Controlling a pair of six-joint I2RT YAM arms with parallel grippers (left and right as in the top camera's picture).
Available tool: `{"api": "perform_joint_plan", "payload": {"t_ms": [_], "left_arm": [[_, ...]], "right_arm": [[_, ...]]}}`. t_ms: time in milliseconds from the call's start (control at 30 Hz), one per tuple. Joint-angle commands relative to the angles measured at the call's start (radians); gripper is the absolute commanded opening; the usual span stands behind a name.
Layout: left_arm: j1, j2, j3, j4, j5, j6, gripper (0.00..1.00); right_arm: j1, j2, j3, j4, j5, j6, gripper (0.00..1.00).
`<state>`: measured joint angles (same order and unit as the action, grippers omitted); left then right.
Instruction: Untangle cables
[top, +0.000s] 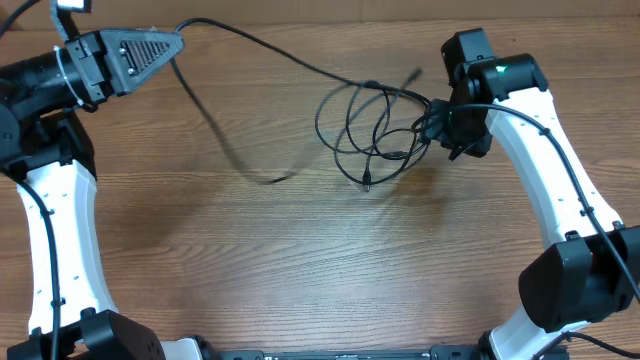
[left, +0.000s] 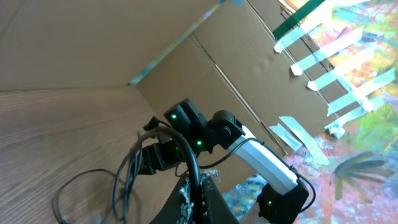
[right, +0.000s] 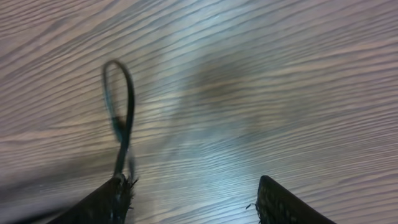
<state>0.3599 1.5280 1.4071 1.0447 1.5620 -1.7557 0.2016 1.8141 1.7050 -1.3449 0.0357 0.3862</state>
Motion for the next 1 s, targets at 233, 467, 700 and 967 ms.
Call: {"api": "perform_joint_plan", "payload": {"t_ms": [233, 467, 700, 967], "left_arm": [[0.07, -0.025, 0.026, 0.011, 0.018, 0.025, 0.04], [0.02, -0.025, 0.026, 0.011, 0.018, 0.059, 0.04], [-0.058, -0.025, 0.026, 0.01, 0.018, 0.1, 0.04], [-0.122, -0.023, 0.026, 0.004, 0.004, 0.114, 0.04]], "right_arm": [[-0.014, 0.013, -0.004, 0.02, 0.021, -0.108, 0.65], [-0.009, 0.012, -0.003, 0.054, -0.233, -0.191, 0.66], [0.026, 0.012, -0.002, 0.141, -0.509, -0.242, 0.67], [0.107, 0.013, -0.003, 0.262, -0.568, -0.071, 0.7]]}}
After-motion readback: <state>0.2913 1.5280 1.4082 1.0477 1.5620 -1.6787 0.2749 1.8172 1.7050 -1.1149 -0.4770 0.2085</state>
